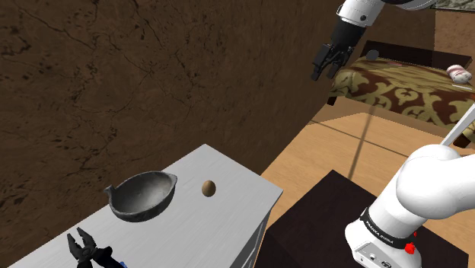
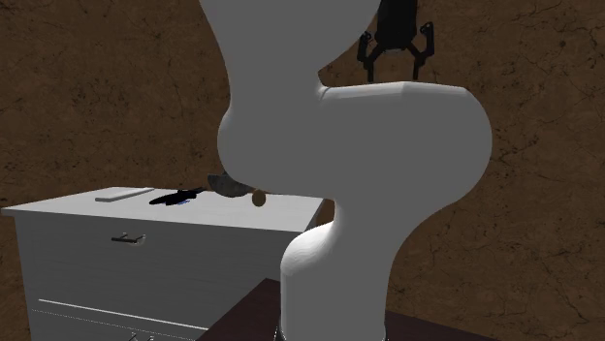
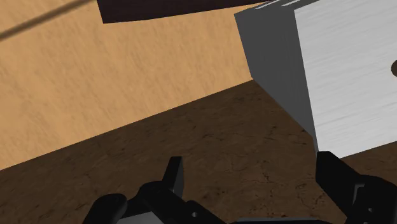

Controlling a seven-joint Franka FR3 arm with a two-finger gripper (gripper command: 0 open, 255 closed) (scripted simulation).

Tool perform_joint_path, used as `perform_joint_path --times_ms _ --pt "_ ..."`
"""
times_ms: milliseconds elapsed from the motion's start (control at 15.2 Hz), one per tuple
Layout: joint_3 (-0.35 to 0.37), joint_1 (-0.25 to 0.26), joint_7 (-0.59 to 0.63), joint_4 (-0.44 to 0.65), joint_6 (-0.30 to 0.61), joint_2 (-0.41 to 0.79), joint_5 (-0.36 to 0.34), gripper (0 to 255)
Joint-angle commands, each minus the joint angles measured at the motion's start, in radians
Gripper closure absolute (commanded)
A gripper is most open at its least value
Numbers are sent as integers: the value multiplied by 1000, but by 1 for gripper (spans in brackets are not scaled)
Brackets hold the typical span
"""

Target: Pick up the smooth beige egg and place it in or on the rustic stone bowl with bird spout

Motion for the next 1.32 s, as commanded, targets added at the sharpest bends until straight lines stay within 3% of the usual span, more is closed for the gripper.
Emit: perform_joint_path --times_ms 0,660,1254 --pt "0 0 0 0 0 0 0 0" --pt "170 74 157 -62 142 147 77 0" --pt "317 132 298 -35 271 360 116 0"
